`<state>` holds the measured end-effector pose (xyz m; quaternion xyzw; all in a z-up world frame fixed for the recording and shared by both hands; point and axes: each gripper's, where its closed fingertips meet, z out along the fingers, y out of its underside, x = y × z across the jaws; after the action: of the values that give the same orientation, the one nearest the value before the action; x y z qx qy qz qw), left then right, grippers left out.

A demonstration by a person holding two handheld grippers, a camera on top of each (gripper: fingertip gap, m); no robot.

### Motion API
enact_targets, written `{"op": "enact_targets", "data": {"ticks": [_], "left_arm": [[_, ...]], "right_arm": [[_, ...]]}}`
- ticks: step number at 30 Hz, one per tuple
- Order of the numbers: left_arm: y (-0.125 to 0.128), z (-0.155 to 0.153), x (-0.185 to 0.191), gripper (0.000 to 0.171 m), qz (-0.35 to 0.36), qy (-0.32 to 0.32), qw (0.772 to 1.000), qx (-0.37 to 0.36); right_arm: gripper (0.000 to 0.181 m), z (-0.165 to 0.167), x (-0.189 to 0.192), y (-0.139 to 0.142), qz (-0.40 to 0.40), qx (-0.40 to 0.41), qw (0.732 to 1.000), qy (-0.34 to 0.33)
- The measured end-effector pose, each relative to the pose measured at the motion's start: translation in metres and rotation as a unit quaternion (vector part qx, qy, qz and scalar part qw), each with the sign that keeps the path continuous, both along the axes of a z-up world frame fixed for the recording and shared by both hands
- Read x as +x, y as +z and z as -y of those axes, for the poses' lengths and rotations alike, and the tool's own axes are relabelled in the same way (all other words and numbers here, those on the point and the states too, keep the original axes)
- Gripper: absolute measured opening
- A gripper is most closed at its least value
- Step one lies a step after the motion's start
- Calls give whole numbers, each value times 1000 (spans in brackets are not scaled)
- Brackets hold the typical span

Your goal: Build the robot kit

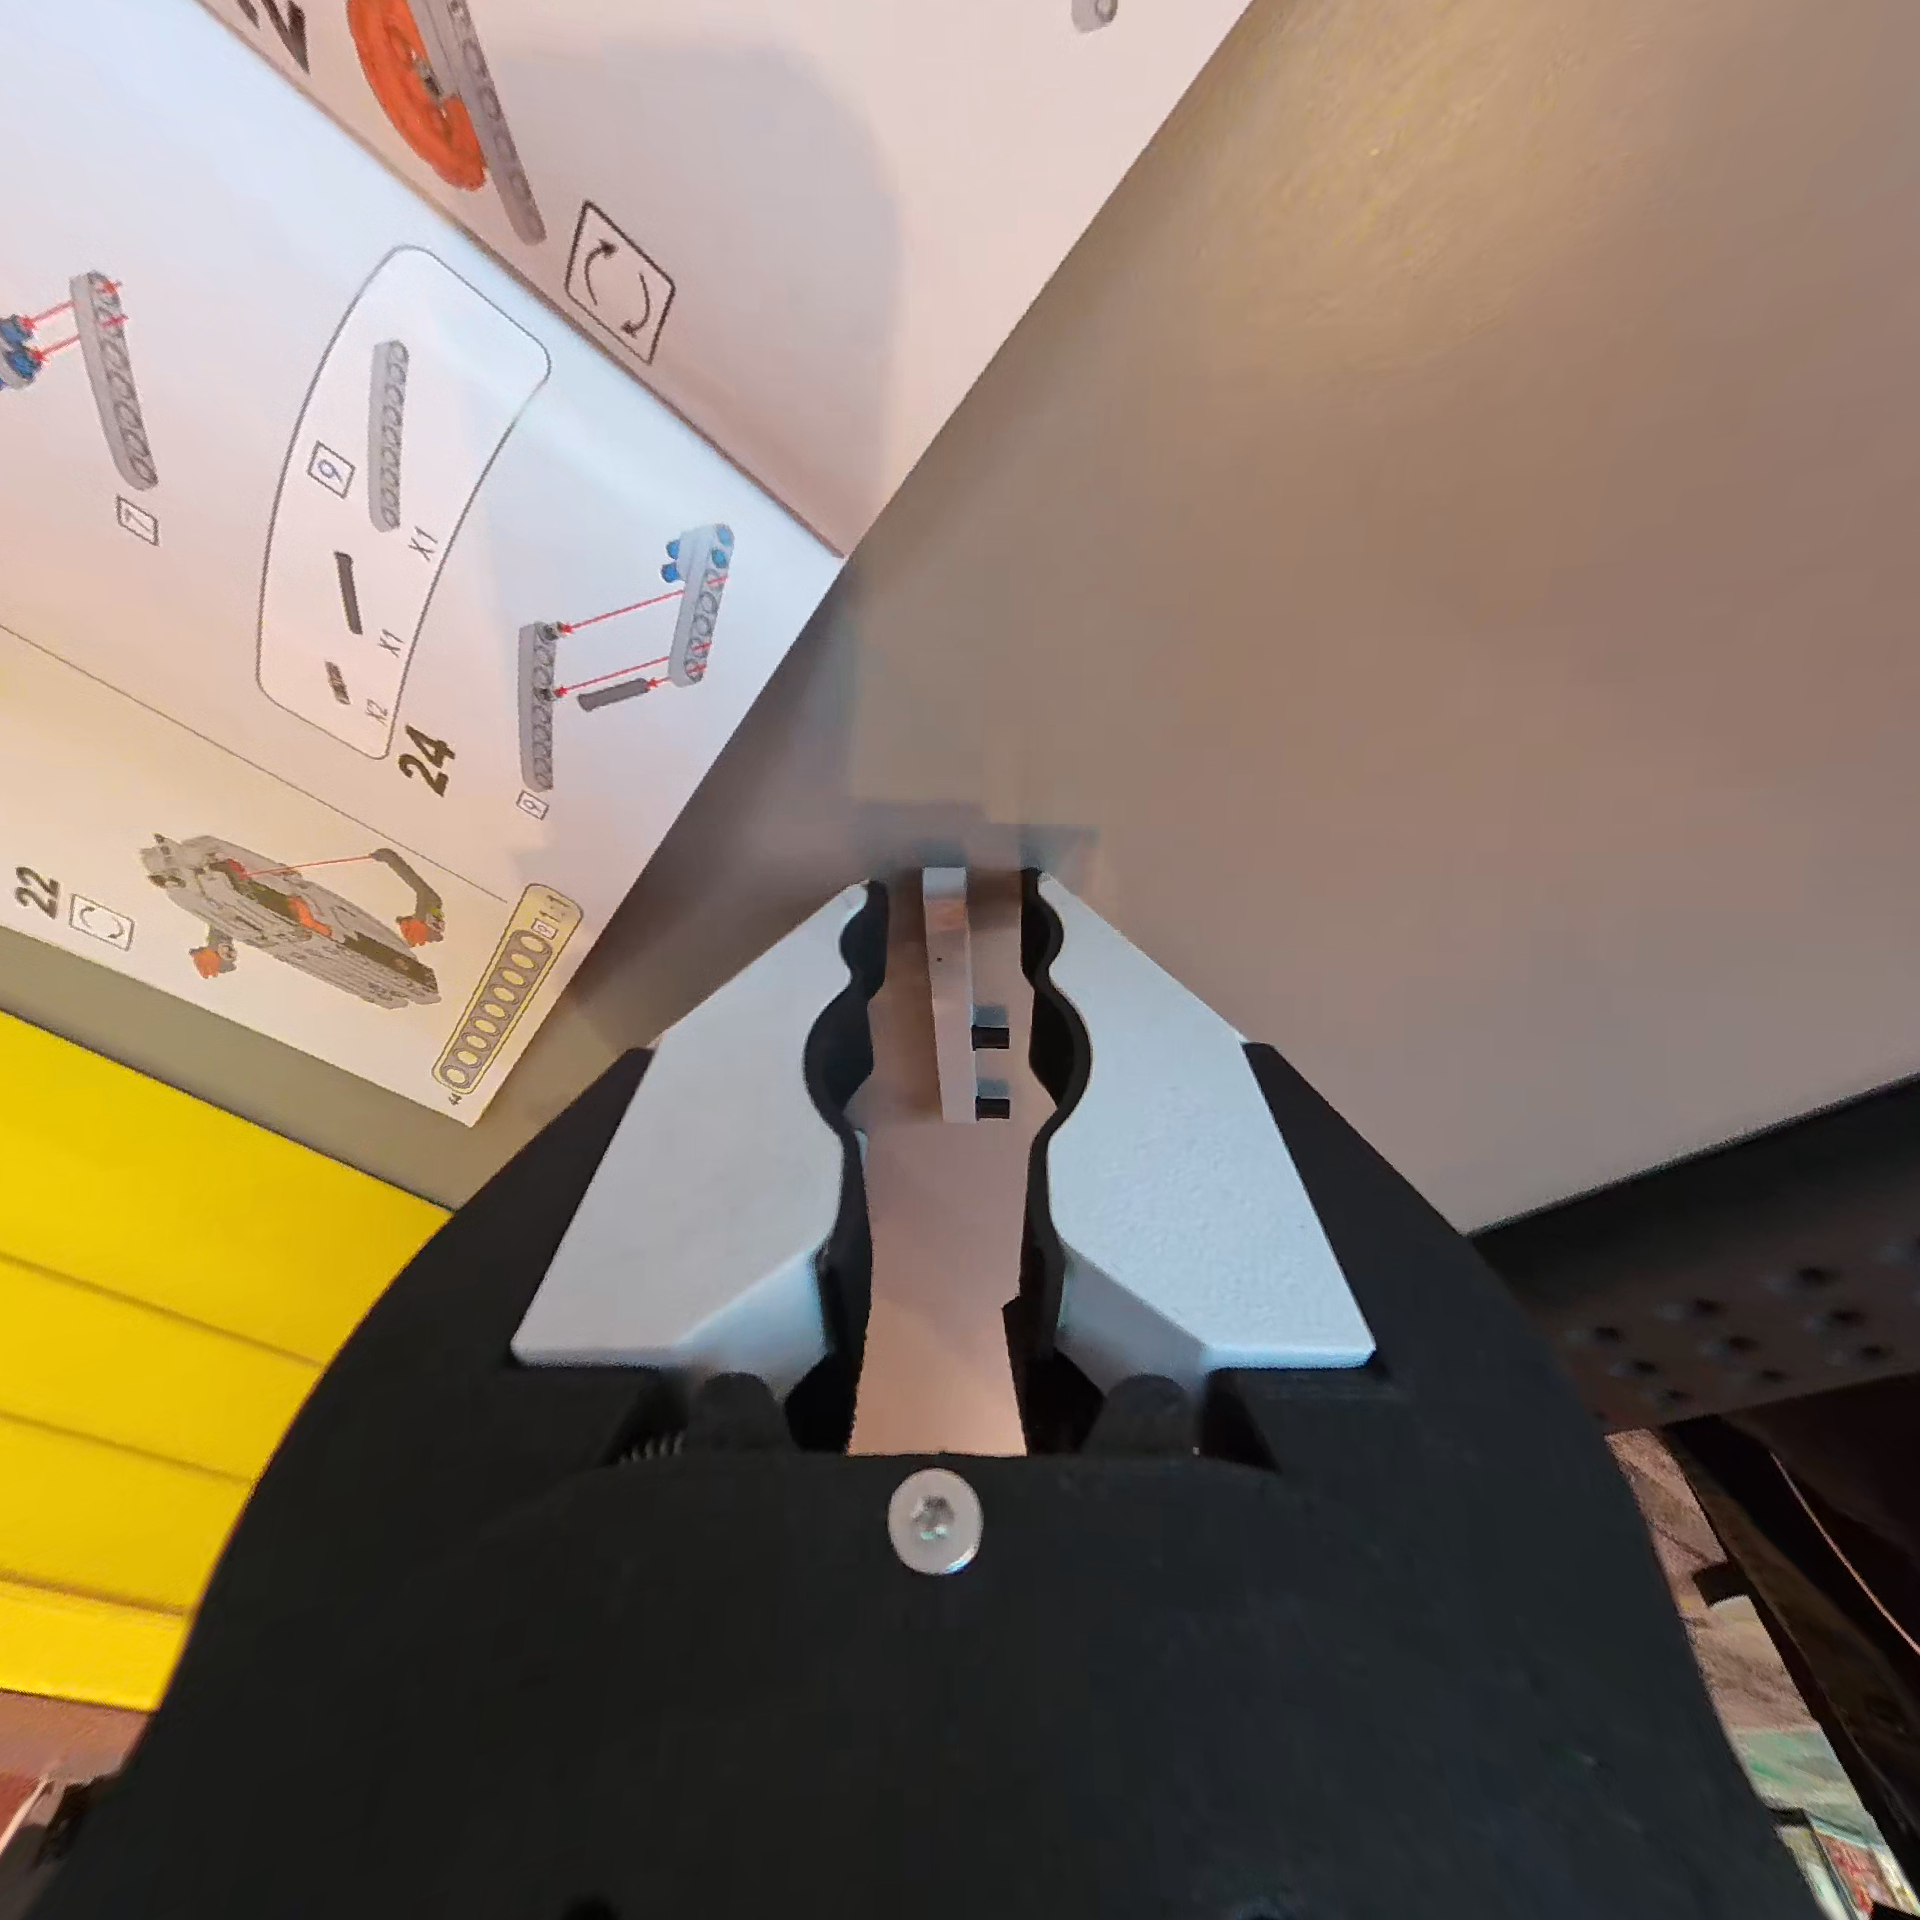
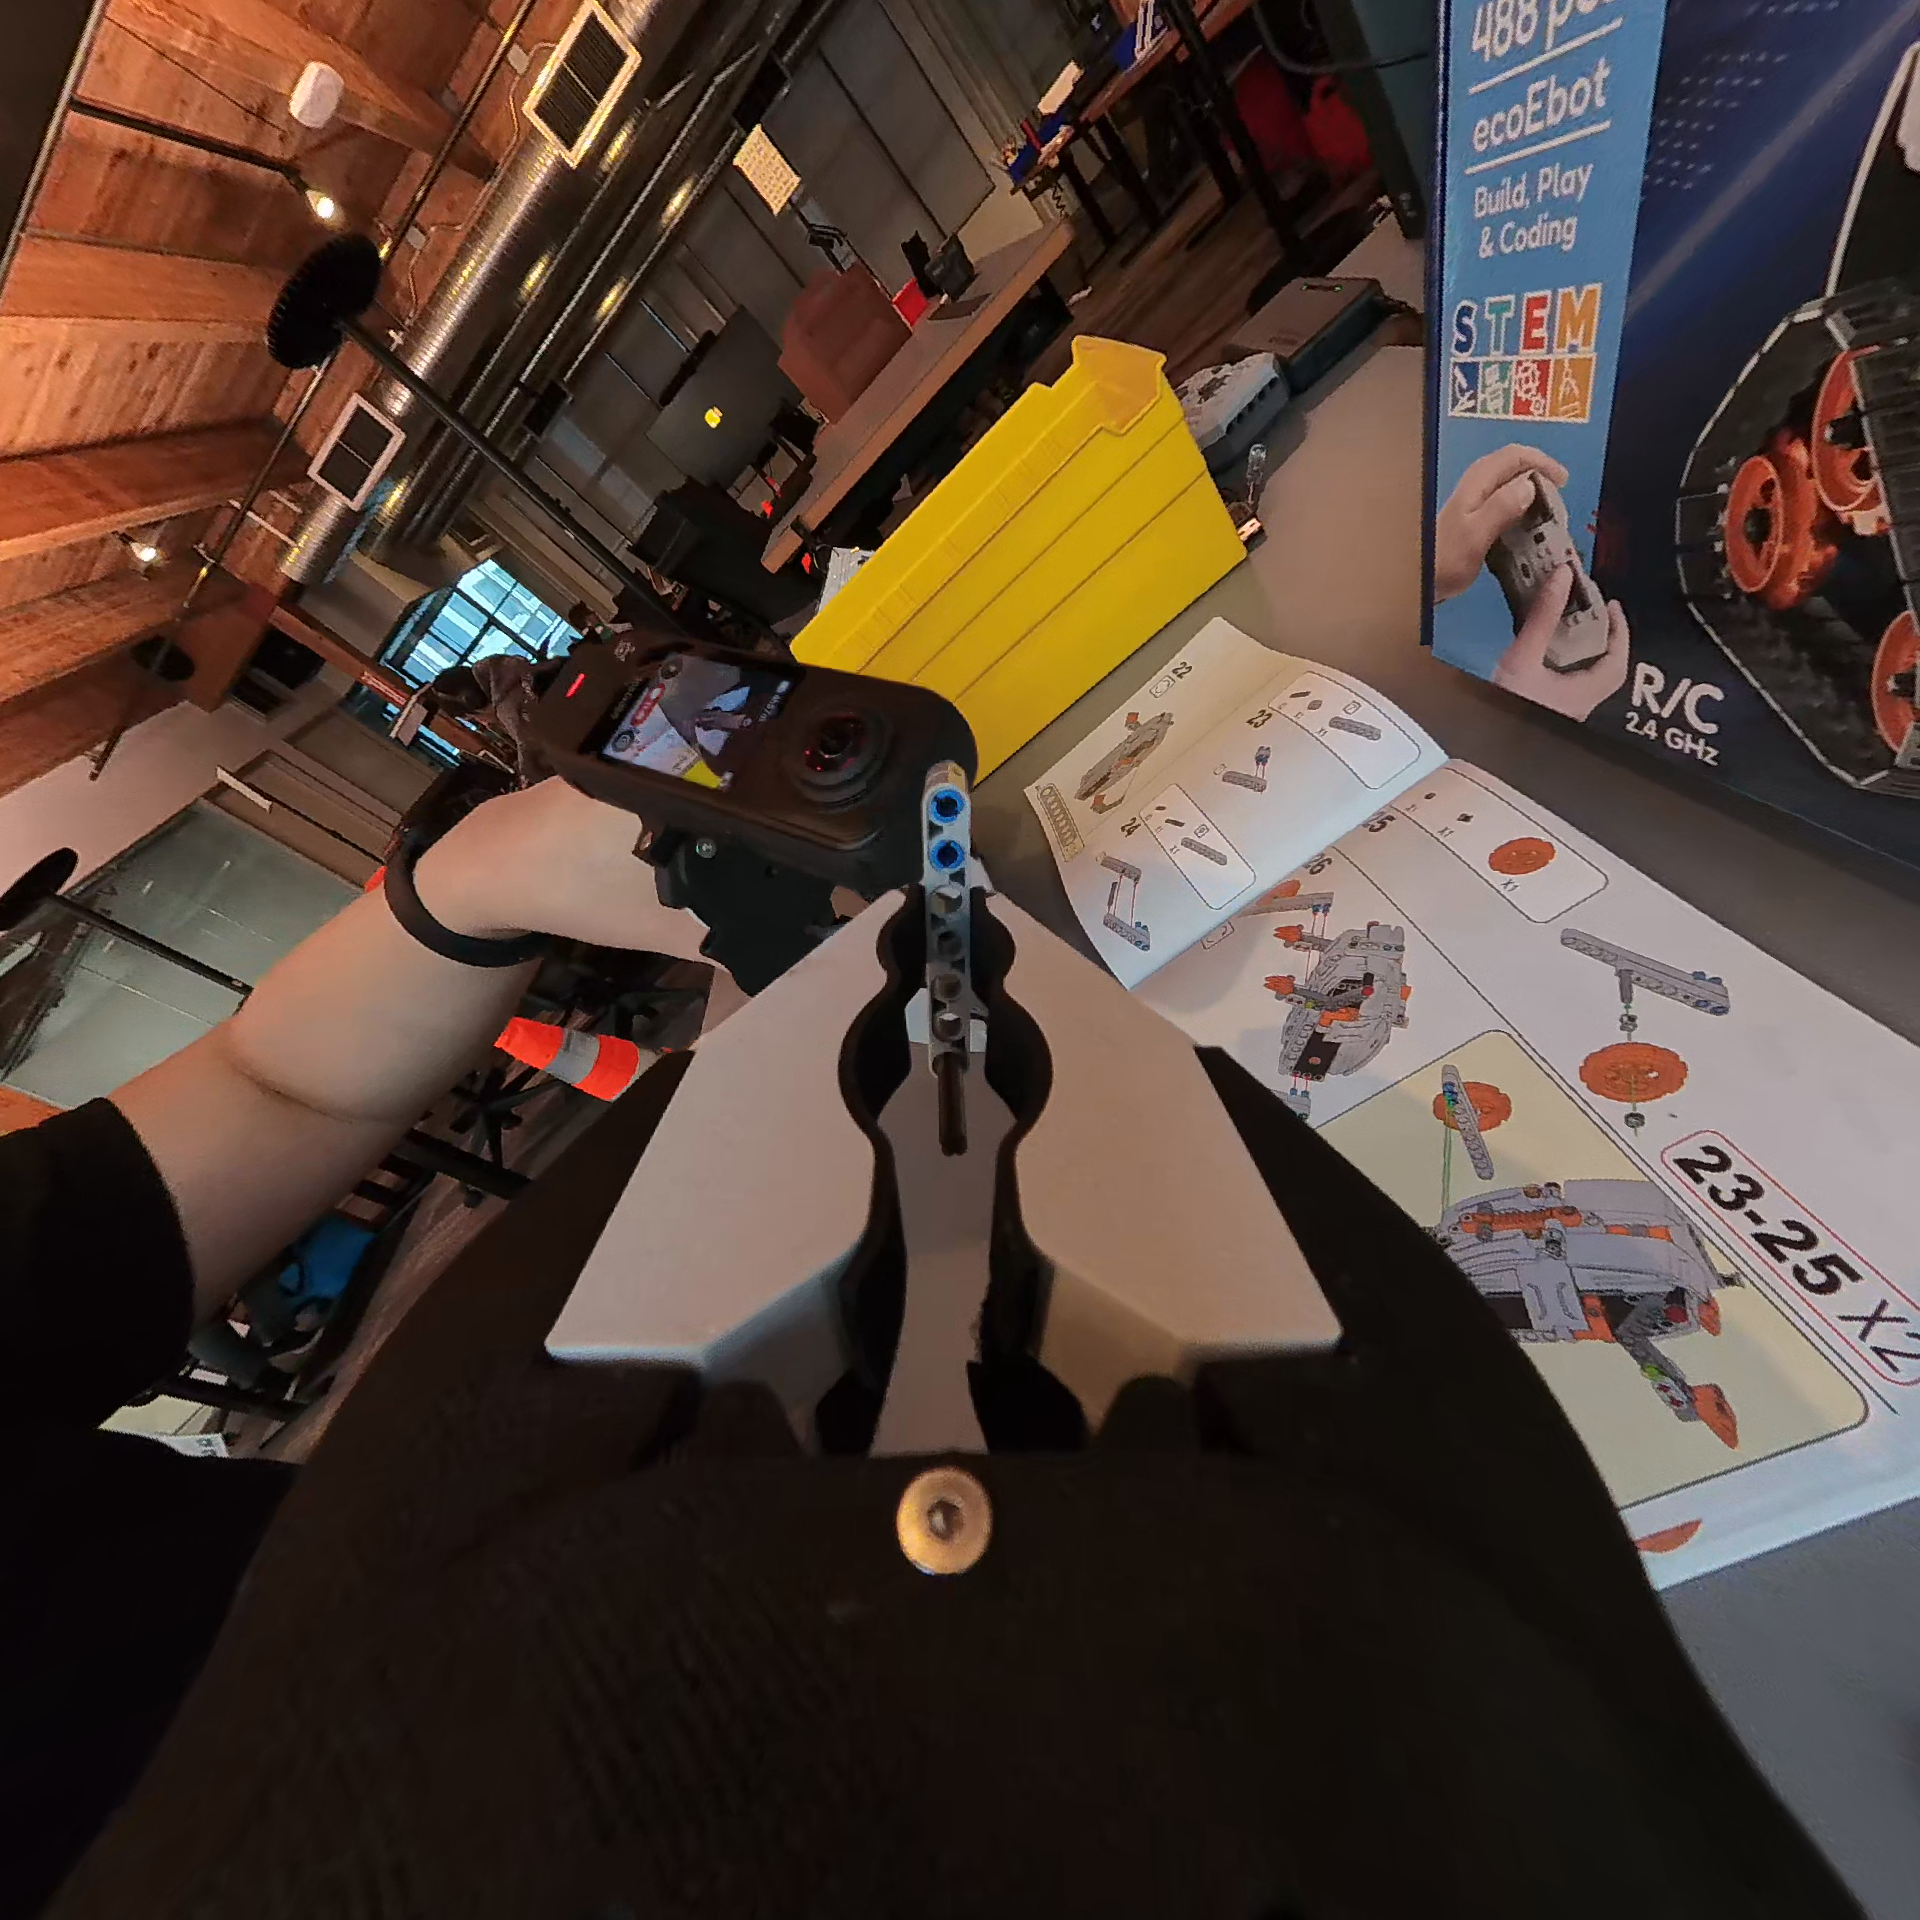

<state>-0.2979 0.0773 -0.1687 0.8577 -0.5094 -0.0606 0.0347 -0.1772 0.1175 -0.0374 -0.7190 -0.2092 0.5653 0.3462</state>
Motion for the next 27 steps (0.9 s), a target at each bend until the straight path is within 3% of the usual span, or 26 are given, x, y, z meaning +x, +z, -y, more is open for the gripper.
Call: {"op": "enact_targets", "data": {"ticks": [7, 12, 14, 17, 20, 23, 25, 27], "left_arm": [[-1, 10, 3, 8, -6, 22, 999, -40], [1, 8, 4, 6, -13, 4, 999, -38], [14, -1, 11, 6, 22, 7, 1000, -1], [59, -27, 24, 6, 113, 37, 986, 120], [128, -46, 43, 5, 256, 78, 930, 253], [199, -48, 56, 5, 383, 84, 837, 383], [229, -40, 61, 5, 422, 69, 788, 443], [244, -31, 70, 5, 447, 46, 755, 478]], "right_arm": [[5, 0, 1, 0, 2, 4, 1000, -1], [5, -2, 6, 2, -5, 4, 1000, -7], [5, -3, 8, 2, -11, -2, 1000, -12], [5, -5, 7, 8, -58, -32, 998, -20], [4, -7, 1, 26, -195, -119, 973, -19], [4, -4, -13, 31, -320, -227, 920, -11], [4, 4, -29, 32, -366, -274, 889, 3], [4, 11, -38, 41, -426, -316, 848, 17]]}}
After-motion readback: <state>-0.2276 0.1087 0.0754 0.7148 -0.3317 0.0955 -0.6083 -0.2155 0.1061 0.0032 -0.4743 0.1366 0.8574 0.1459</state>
